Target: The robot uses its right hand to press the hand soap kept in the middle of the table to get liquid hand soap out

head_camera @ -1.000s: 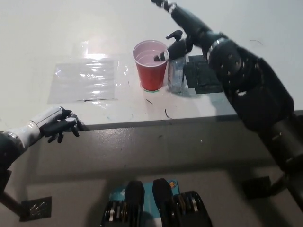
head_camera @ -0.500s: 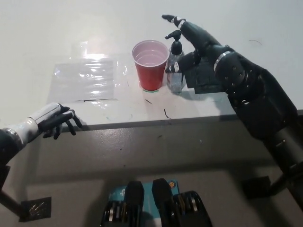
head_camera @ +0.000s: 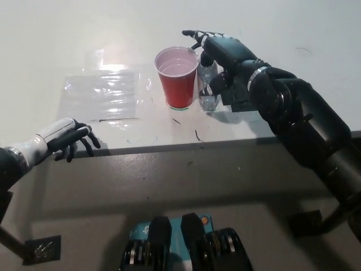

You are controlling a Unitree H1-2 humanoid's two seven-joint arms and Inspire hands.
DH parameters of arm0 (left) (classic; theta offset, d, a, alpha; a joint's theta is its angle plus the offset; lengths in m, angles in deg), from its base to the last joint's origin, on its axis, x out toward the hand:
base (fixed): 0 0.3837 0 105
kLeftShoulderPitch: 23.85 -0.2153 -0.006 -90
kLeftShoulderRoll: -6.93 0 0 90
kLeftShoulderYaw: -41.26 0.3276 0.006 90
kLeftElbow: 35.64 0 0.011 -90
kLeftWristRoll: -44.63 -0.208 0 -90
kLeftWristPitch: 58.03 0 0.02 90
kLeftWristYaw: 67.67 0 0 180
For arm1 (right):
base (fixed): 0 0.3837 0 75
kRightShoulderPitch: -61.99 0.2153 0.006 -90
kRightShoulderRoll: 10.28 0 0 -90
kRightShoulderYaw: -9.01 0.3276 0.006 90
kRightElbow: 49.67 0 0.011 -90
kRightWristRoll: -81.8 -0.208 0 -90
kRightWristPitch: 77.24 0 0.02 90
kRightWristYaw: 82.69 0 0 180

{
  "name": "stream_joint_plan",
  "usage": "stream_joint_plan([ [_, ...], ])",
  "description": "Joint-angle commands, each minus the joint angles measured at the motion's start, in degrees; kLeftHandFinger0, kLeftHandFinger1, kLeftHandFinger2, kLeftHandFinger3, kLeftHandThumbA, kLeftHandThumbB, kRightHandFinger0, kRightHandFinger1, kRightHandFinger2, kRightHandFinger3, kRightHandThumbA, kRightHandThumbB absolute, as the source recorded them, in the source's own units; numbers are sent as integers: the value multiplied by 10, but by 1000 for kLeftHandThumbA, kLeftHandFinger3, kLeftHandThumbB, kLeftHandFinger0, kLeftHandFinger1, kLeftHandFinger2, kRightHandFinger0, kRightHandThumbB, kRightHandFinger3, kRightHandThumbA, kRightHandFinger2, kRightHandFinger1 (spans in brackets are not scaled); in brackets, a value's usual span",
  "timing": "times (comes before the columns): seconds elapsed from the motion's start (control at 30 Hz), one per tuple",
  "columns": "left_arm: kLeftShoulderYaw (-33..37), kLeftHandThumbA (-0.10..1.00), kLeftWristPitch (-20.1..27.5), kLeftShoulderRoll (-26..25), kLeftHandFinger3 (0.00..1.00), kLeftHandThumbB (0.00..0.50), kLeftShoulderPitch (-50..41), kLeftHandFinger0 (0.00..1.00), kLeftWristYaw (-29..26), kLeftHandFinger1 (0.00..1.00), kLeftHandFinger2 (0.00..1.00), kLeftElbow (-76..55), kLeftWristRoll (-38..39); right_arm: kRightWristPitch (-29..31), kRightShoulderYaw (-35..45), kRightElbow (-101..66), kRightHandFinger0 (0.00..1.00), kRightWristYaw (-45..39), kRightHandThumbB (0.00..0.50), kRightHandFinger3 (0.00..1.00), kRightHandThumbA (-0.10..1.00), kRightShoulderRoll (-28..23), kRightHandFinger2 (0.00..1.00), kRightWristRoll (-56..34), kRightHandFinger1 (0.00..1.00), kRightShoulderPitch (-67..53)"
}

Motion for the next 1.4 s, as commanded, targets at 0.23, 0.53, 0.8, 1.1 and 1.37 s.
stream_joint_plan([
  [0.23, -7, 943, 3, -21, 602, 179, 25, 73, 11, 112, 357, -12, -4, 43, -75, -24, 1000, -9, 465, 1000, 1000, -35, 1000, 131, 1000, 48],
  [0.53, 0, 961, 6, -26, 591, 195, 31, 75, 7, 125, 341, -18, -21, 50, -118, -21, 1000, -7, 500, 1000, 1000, -62, 1000, 195, 1000, 42],
  [0.8, 0, 966, 6, -27, 584, 205, 31, 77, 7, 117, 335, -31, -30, 42, -119, -25, 1000, -18, 500, 1000, 1000, -62, 1000, 219, 1000, 35],
  [1.1, 18, 1000, -3, -36, 606, 208, 47, 127, 16, 143, 345, -38, -56, 43, -75, 12, 1000, -5, 500, 1000, 1000, -18, 1000, 180, 1000, 8],
  [1.37, 14, 1000, -2, -40, 581, 218, 52, 115, 23, 147, 350, -42, -56, 53, -47, 35, 1000, 5, 493, 1000, 1000, 14, 1000, 162, 1000, -22],
])
